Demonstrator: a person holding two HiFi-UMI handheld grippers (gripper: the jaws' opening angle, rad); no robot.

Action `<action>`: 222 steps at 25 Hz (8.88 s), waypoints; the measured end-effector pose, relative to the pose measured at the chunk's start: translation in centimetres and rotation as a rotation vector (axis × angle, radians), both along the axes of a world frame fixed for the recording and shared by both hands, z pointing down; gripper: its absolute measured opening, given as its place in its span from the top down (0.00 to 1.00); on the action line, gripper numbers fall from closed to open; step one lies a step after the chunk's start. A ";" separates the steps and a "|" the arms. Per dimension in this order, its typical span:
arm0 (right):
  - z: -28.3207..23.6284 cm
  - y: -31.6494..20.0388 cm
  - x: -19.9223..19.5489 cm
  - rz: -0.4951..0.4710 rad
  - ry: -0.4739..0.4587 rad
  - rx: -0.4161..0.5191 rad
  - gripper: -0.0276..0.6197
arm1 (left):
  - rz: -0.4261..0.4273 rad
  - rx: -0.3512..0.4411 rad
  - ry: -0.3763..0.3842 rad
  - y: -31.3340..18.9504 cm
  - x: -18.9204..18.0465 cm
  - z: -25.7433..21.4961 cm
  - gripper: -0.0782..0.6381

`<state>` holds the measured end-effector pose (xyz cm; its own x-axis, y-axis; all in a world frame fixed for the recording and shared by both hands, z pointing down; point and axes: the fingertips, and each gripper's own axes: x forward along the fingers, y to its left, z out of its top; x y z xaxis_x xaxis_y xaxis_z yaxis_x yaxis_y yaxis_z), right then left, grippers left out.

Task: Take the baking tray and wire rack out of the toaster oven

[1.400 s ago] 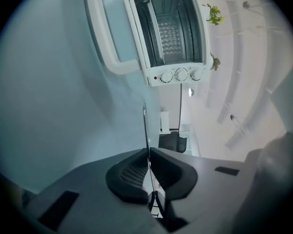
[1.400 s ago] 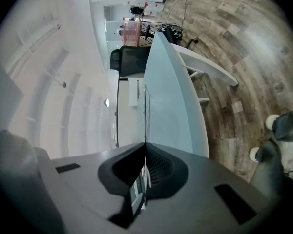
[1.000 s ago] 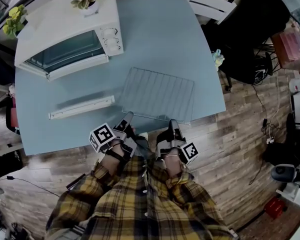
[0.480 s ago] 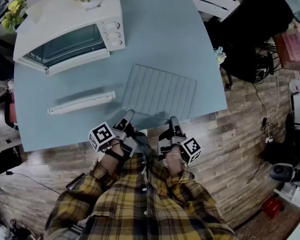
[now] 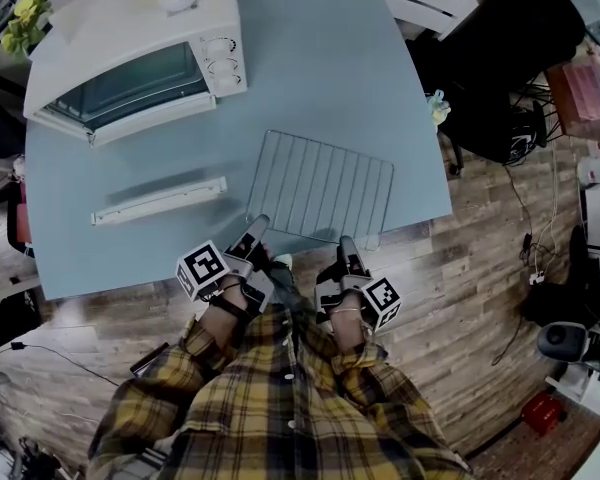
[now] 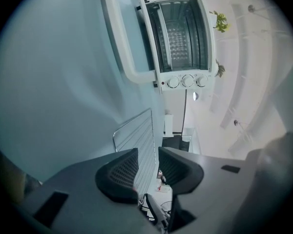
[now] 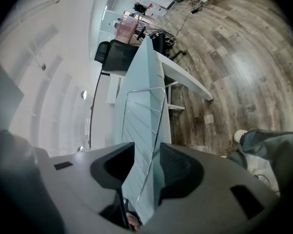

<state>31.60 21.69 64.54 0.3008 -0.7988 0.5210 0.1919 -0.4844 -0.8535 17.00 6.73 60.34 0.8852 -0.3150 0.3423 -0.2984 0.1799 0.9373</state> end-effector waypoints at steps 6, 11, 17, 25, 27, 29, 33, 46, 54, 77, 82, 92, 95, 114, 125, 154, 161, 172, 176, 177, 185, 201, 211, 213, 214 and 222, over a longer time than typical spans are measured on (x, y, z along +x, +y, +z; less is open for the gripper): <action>-0.8 -0.1 -0.3 -0.013 -0.006 0.037 0.71 | -0.011 0.026 0.017 -0.2 0.3 -0.9 0.72; -3.2 -1.5 -1.4 -0.056 -0.028 0.121 0.67 | -0.041 0.078 0.050 -0.9 0.2 -2.9 0.70; -7.7 -4.8 -2.7 -0.167 -0.008 0.265 0.60 | -0.111 0.163 0.119 -2.4 -0.9 -6.6 0.65; -12.5 -13.3 -6.9 -0.304 0.005 0.413 0.59 | -0.289 0.246 0.203 -7.1 -7.5 -11.0 0.63; -13.0 -15.5 -8.6 -0.338 -0.003 0.430 0.59 | -0.332 0.261 0.207 -8.5 -9.8 -11.8 0.63; -13.7 -17.5 -10.0 -0.363 -0.013 0.449 0.59 | -0.368 0.276 0.208 -9.7 -11.7 -12.5 0.63; -15.2 -22.1 -12.4 -0.385 -0.018 0.485 0.59 | -0.417 0.305 0.194 -12.7 -15.4 -13.4 0.63; -14.8 -35.2 -17.8 -0.299 -0.059 0.508 0.59 | -0.425 0.307 0.239 -23.5 -21.0 -13.9 0.63; -13.7 -41.5 -18.5 -0.275 -0.066 0.522 0.59 | -0.413 0.275 0.219 -27.2 -21.0 -12.1 0.63; -7.6 -48.8 -17.0 -0.173 -0.006 0.471 0.72 | -0.454 0.214 0.195 -29.8 -22.5 -9.3 0.67; -7.8 -49.7 -17.0 -0.195 0.025 0.466 0.83 | -0.445 0.210 0.168 -29.7 -22.8 -8.9 0.68; -7.9 -47.8 -17.8 -0.227 0.074 0.402 0.90 | -0.449 0.193 0.132 -29.5 -23.1 -7.9 0.70; -7.9 -46.3 -18.3 -0.235 0.053 0.380 0.90 | -0.451 0.171 0.117 -29.4 -23.2 -7.0 0.70; -9.8 -37.3 -21.9 -0.341 -0.054 0.373 0.91 | -0.472 0.082 0.120 -27.6 -23.2 -5.5 0.72; -10.5 -34.4 -22.9 -0.375 -0.060 0.393 0.92 | -0.509 0.093 0.117 -25.5 -24.2 -5.8 0.81; -12.4 -15.9 -15.5 -0.209 -0.068 0.414 0.93 | -0.212 0.074 0.114 -10.5 -14.8 -8.5 0.81; -12.6 -9.7 -9.3 -0.023 -0.030 0.407 0.93 | -0.027 0.056 0.129 -6.6 -6.7 -8.8 0.81; -10.8 -2.1 -2.0 0.137 -0.016 0.373 0.93 | 0.129 0.015 0.127 -0.8 2.5 -7.1 0.80; -9.9 -1.5 -0.9 0.120 -0.029 0.359 0.93 | 0.122 0.004 0.099 0.0 3.4 -5.9 0.80; -9.5 -1.5 -0.7 0.111 -0.034 0.353 0.93 | 0.116 -0.001 0.091 0.1 3.5 -5.5 0.80; -6.7 -2.0 -0.7 0.047 -0.070 0.294 0.93 | 0.039 -0.075 0.035 0.5 2.5 -2.3 0.81; -3.2 -1.8 -0.6 0.075 -0.098 0.210 0.92 | 0.064 -0.124 -0.059 2.6 1.6 0.6 0.77; -1.0 -0.9 -1.5 0.035 -0.103 0.122 0.91 | 0.046 -0.119 -0.080 3.3 0.1 1.1 0.76; -1.1 -0.9 -1.7 0.020 -0.098 0.119 0.91 | 0.039 -0.115 -0.085 3.2 -0.3 1.2 0.76; -1.1 -1.0 -2.0 0.014 -0.104 0.120 0.89 | 0.035 -0.115 -0.086 3.2 -0.6 1.2 0.76; -4.0 -2.5 -5.4 -0.140 -0.069 0.162 0.77 | 0.014 -0.084 -0.045 2.8 -1.9 -0.8 0.75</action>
<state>26.22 19.22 60.51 0.1488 -0.9054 0.3977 0.1932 -0.3679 -0.9096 15.06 9.52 59.53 0.8725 -0.2716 0.4062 -0.3427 0.2525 0.9049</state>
